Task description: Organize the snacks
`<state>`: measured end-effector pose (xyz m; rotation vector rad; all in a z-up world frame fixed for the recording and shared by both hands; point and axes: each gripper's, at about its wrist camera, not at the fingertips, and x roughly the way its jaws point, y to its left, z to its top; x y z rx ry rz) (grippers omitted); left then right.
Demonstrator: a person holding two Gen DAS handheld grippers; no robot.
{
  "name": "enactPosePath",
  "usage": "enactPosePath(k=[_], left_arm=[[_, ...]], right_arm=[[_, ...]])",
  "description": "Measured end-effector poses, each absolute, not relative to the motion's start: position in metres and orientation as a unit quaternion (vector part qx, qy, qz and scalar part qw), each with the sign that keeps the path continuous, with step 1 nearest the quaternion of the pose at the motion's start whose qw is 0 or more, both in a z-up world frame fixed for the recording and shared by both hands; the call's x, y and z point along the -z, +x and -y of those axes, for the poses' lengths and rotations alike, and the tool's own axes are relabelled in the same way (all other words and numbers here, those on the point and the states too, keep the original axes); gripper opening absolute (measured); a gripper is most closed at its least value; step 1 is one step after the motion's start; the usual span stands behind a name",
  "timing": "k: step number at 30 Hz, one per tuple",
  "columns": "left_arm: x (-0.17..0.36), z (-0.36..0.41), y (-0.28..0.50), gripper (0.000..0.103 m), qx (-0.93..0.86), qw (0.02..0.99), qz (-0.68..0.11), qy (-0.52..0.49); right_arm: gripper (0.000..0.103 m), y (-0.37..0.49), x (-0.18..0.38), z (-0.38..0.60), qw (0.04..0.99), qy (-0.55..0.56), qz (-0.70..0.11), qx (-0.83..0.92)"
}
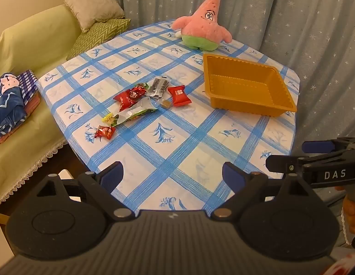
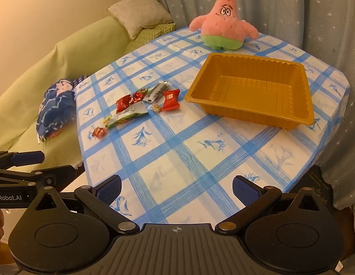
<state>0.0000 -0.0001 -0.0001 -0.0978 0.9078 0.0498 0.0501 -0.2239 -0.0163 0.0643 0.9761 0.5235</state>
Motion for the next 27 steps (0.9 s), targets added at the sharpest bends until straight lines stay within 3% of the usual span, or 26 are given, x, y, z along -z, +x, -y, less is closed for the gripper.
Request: enactPosePath(k=[27], left_arm=[[0.0001, 0.0000, 0.0000, 0.092, -0.023, 0.897, -0.438, -0.048]], right_arm=[[0.103, 0.0508, 0.0141, 0.2237, 0.851, 0.029, -0.463, -0.248]])
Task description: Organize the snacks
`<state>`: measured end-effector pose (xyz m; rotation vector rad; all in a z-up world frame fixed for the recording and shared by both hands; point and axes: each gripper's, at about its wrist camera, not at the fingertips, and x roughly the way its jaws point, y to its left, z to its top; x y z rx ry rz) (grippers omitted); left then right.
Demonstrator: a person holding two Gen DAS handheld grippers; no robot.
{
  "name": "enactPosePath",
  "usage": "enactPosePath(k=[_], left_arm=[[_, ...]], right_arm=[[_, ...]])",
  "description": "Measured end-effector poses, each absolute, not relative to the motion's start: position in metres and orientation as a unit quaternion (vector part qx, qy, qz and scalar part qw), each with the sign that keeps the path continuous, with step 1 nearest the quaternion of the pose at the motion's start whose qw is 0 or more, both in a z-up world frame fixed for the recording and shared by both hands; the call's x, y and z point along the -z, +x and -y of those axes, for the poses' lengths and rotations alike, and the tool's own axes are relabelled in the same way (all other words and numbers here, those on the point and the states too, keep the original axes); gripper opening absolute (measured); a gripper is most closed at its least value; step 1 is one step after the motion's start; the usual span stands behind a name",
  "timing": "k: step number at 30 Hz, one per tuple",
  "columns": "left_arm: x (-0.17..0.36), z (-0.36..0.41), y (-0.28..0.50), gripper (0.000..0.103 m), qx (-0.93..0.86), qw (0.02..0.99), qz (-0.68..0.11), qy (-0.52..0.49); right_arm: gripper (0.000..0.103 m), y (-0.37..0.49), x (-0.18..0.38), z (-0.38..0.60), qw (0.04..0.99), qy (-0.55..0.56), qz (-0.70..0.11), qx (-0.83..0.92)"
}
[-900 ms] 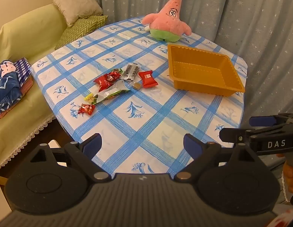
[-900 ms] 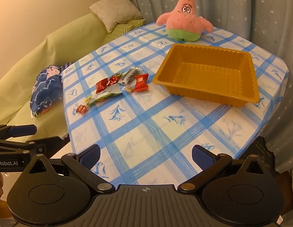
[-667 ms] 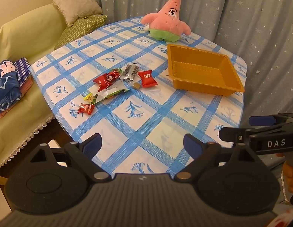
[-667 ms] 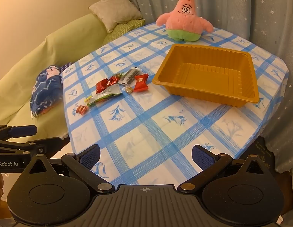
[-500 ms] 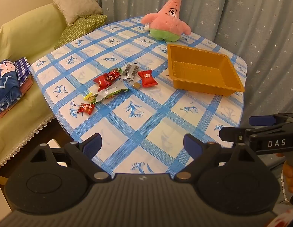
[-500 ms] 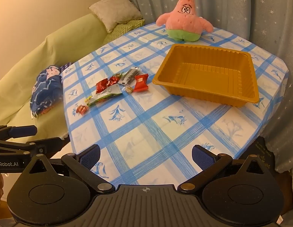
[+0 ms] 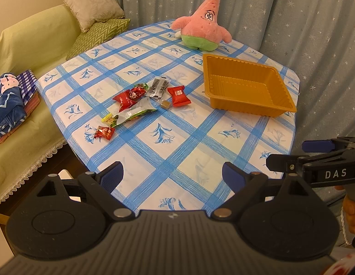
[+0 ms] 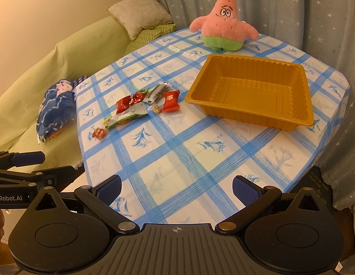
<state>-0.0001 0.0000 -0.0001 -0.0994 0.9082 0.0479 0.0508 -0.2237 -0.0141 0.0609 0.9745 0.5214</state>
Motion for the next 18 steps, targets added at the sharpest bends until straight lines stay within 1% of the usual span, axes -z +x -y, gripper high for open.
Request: enactPosePath(k=[18], left_arm=[[0.0000, 0.0000, -0.0001, 0.092, -0.024, 0.897, -0.439, -0.048]], right_arm=[[0.103, 0.0543, 0.0141, 0.2233, 0.851, 0.029, -0.462, -0.248]])
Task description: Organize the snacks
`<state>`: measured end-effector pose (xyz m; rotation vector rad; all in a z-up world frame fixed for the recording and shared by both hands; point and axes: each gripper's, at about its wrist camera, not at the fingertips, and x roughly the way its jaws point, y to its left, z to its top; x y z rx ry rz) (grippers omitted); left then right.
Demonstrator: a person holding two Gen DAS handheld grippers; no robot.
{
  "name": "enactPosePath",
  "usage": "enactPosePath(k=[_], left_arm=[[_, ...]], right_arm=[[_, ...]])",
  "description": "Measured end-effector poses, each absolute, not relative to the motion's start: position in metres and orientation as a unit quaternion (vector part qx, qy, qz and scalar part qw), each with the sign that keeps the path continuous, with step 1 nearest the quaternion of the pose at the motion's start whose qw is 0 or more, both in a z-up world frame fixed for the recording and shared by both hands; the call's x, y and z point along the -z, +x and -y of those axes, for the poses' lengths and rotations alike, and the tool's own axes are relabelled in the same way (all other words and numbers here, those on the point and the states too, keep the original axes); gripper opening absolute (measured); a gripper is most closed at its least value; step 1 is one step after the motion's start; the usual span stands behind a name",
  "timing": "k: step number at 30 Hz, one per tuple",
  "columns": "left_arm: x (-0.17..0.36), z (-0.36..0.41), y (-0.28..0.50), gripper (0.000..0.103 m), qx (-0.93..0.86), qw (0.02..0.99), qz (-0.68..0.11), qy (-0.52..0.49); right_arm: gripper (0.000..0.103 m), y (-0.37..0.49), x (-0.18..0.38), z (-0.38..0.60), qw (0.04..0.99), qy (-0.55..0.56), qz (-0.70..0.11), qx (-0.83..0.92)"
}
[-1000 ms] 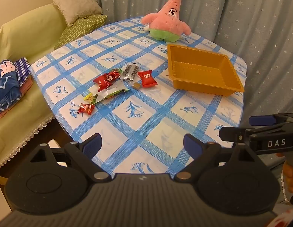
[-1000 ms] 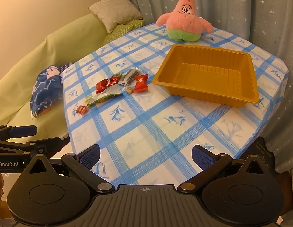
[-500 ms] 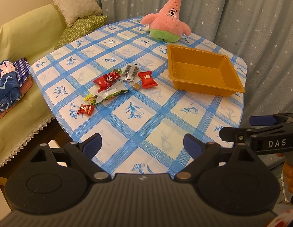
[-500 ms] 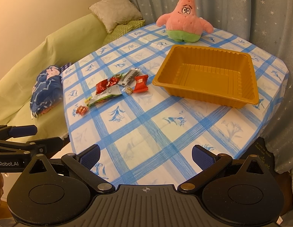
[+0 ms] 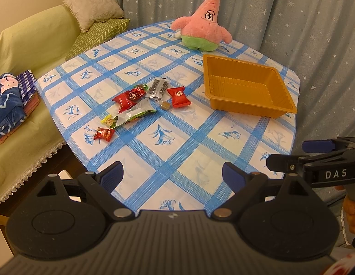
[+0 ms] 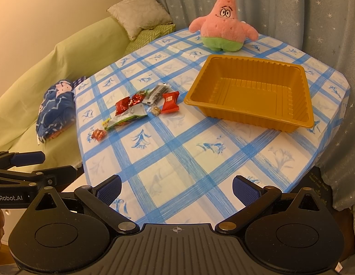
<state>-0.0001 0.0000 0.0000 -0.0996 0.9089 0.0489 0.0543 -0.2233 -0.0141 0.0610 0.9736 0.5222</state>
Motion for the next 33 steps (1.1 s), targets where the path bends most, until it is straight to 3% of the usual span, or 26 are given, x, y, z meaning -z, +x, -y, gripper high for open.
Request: enactPosePath(k=[33], left_arm=[[0.0001, 0.0000, 0.0000, 0.092, -0.023, 0.897, -0.440, -0.049]], right_arm=[[0.103, 0.0583, 0.0165, 0.2153, 0.850, 0.028, -0.463, -0.248]])
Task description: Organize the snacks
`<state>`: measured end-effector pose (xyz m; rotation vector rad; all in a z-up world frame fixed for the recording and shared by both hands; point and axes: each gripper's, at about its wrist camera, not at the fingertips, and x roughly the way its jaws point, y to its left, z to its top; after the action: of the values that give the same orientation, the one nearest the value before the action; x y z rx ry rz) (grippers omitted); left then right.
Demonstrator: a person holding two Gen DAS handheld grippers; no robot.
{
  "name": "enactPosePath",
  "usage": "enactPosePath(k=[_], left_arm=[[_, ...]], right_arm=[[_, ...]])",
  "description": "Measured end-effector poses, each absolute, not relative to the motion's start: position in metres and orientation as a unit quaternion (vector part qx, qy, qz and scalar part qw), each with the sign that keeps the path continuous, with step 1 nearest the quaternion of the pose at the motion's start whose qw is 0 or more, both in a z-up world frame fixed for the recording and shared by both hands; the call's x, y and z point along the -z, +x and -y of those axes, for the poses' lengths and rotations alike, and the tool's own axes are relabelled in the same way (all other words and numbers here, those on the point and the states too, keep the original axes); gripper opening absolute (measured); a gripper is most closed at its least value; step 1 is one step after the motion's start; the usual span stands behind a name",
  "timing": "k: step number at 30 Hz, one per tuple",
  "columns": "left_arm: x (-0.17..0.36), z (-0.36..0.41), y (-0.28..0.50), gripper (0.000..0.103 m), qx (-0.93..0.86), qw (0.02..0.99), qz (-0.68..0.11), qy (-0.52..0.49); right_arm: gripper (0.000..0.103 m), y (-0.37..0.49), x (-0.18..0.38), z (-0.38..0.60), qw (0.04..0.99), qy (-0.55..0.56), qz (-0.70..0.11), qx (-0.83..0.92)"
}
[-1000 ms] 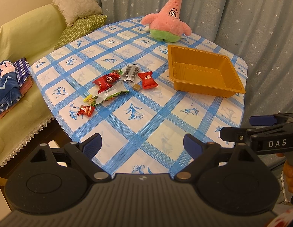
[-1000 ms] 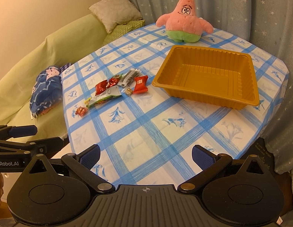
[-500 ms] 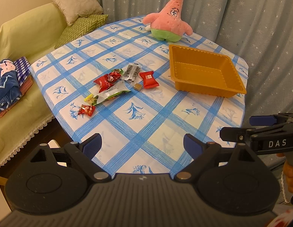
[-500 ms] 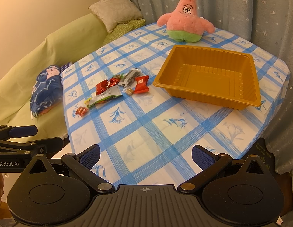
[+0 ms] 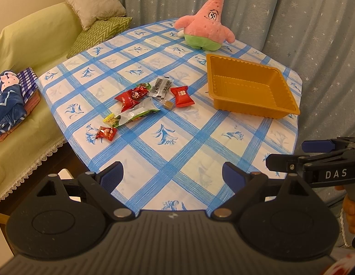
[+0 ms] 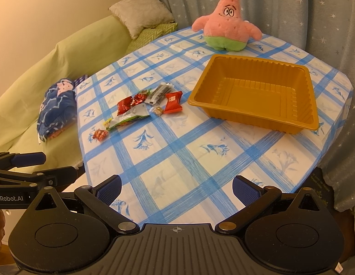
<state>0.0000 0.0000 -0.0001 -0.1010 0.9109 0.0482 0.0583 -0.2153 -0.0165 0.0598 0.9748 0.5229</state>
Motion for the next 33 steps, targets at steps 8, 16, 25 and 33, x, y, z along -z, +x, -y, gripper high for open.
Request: enactPosePath(k=[8, 16, 25, 33], left_arm=[[0.000, 0.000, 0.000, 0.092, -0.024, 0.896, -0.440, -0.049], [0.000, -0.009, -0.004, 0.092, -0.026, 0.895, -0.442, -0.051], [0.007, -0.025, 0.006, 0.092, -0.037, 0.892, -0.446, -0.057], [0.017, -0.051, 0.015, 0.092, -0.050, 0.891, -0.446, -0.070]], right_arm=[[0.103, 0.049, 0.022, 0.215, 0.850, 0.029, -0.464, -0.249], [0.103, 0.065, 0.016, 0.219, 0.849, 0.029, -0.465, -0.250], [0.103, 0.069, 0.025, 0.201, 0.845, 0.032, -0.469, -0.256], [0.103, 0.083, 0.034, 0.191, 0.848, 0.038, -0.462, -0.257]])
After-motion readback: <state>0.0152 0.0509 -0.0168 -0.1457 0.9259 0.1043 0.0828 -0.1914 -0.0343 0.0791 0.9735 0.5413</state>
